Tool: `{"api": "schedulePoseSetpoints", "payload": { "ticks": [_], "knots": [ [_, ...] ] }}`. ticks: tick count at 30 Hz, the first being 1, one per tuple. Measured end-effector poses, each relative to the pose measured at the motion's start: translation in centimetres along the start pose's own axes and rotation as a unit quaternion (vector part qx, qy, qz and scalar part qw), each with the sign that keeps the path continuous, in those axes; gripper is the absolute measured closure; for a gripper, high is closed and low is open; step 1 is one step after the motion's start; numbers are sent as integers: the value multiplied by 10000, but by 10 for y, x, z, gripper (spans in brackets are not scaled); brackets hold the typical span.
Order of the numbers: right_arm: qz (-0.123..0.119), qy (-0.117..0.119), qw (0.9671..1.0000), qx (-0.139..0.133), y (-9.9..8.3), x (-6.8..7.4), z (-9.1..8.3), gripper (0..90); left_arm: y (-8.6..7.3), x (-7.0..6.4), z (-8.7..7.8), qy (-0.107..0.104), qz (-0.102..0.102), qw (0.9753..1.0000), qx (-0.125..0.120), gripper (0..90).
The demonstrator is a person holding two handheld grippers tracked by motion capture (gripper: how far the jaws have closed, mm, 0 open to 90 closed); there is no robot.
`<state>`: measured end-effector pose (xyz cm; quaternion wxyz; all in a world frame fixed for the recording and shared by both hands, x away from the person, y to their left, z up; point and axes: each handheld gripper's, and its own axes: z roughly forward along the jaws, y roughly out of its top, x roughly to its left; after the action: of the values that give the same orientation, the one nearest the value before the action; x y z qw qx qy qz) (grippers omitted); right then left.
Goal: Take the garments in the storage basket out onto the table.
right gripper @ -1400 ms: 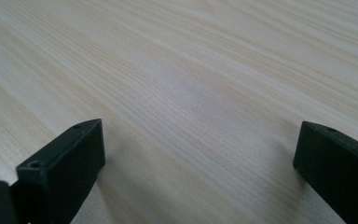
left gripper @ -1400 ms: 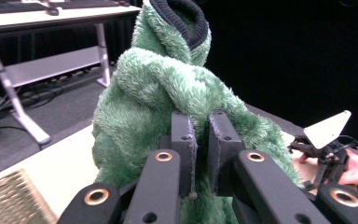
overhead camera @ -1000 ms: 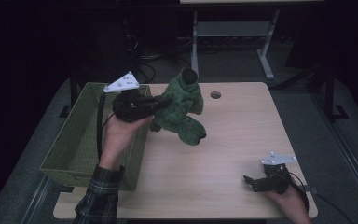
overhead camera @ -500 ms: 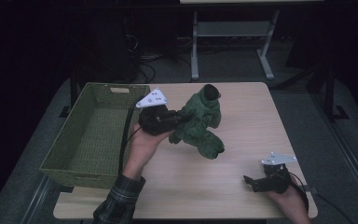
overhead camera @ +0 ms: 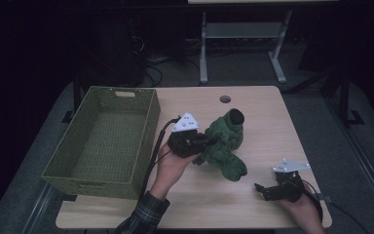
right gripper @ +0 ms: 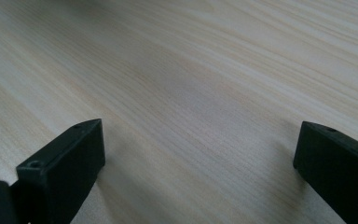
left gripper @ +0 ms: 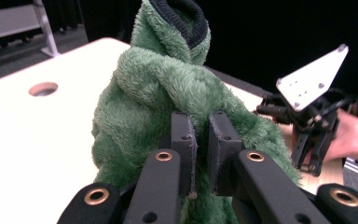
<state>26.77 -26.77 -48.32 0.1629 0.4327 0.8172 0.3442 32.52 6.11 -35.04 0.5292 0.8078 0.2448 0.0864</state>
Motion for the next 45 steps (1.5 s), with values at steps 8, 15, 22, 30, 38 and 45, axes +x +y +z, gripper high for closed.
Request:
{"api": "schedulePoseSetpoints", "payload": {
  "ticks": [8, 15, 22, 30, 38, 45],
  "knots": [
    [-23, -11, 10000, -5, 0, 0, 0, 17, -26, 2, 22, 22, -81, 9996, 256, 823],
    [-23, 1, 10000, -5, 0, 0, 0, 17, -49, 2, 40, -6, -245, 9984, 515, 818],
    [-42, 34, 10000, 7, 0, 1, 0, 17, -60, -3, 62, -41, -215, 9971, 726, 800],
    [-36, 52, 10000, 5, 0, 1, 0, 17, -61, -4, 63, -48, -106, 9960, 885, 547],
    [-36, 52, 10000, 5, 0, 1, 0, 17, -54, 4, 33, -17, -23, 9961, 881, 391],
    [-3, 24, 9999, 155, 1, 0, -5, 17, -61, 14, 16, 85, -30, 9963, 860, 360]
  ]
}}
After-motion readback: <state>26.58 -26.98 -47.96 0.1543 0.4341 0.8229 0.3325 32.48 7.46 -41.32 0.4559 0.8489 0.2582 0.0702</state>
